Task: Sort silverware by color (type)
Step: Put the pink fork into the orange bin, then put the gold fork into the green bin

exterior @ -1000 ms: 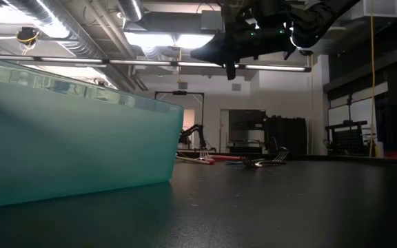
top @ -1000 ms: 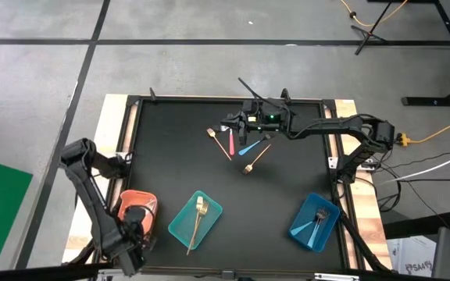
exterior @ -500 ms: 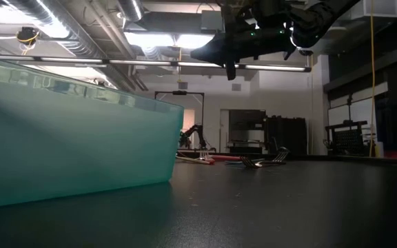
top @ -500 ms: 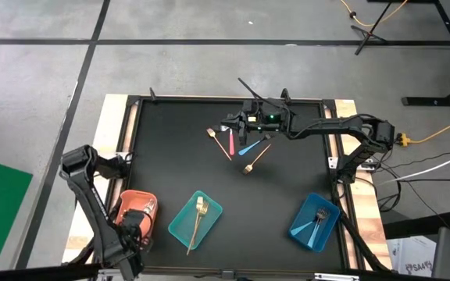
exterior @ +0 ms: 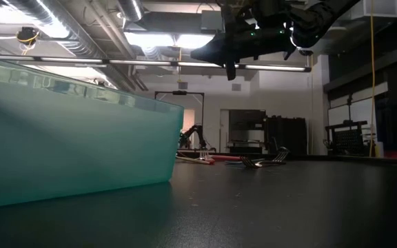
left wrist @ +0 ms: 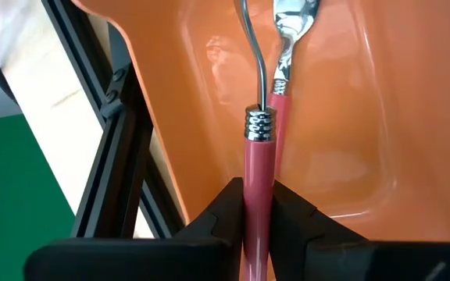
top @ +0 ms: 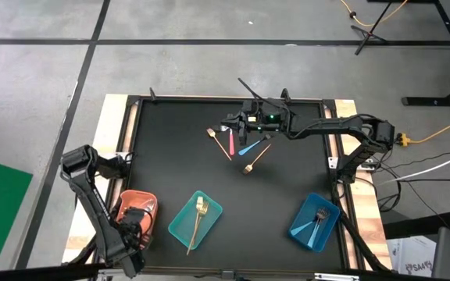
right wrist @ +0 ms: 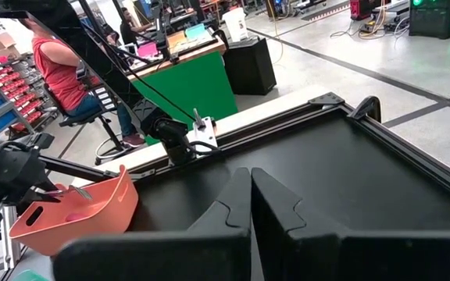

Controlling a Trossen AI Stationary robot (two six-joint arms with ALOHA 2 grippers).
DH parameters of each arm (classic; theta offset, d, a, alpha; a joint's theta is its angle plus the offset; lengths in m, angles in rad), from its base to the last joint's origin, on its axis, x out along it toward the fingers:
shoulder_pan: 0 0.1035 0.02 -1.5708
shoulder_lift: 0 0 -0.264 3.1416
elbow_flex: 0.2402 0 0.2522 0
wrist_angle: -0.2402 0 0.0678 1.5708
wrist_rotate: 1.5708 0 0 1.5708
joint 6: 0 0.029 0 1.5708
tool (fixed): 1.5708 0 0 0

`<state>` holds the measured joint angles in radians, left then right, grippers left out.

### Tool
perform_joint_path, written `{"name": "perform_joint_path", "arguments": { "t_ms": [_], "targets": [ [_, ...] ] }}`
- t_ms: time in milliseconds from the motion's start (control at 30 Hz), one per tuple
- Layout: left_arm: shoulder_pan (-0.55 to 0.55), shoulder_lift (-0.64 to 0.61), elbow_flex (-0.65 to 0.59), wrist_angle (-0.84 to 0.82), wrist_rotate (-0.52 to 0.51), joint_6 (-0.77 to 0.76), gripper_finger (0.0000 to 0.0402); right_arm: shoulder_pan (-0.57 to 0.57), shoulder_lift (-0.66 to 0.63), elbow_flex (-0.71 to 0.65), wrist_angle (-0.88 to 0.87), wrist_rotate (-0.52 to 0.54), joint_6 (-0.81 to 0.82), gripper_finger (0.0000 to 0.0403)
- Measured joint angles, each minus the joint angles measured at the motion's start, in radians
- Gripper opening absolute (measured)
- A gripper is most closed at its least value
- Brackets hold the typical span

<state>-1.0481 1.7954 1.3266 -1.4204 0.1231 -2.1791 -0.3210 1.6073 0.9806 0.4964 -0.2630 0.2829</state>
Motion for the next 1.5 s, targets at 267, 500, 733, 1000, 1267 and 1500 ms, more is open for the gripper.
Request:
{"name": "perform_joint_path", "arguments": {
  "t_ms": [267, 500, 733, 1000, 1267, 1500],
  "targets": [
    [0.0, 0.0, 0.0, 0.0, -0.001, 0.016, 0.0038, 0.0, 0.0, 0.0, -0.001, 0.0, 0.0, 0.0003],
    [0.0, 0.0, -0.001, 0.0, -0.002, 0.015, 0.0039, 0.0, 0.0, 0.0, -0.002, 0.0, 0.0, 0.0003],
    [0.0, 0.0, -0.001, 0.0, -0.004, 0.014, 0.0073, 0.0, 0.0, 0.0, -0.002, 0.0, 0.0, 0.0003],
    [0.0, 0.0, -0.001, 0.0, -0.012, 0.013, 0.0103, 0.0, 0.0, 0.0, -0.021, 0.0, 0.0, 0.0003],
    [0.0, 0.0, -0.001, 0.001, -0.004, 0.008, 0.0104, 0.0, 0.0, 0.0, -0.056, 0.0, 0.0, 0.0003],
    [0.0, -0.005, -0.001, 0.001, -0.004, 0.008, 0.0104, 0.0, 0.0, 0.0, -0.08, 0.0, 0.0, 0.0003]
  ]
}}
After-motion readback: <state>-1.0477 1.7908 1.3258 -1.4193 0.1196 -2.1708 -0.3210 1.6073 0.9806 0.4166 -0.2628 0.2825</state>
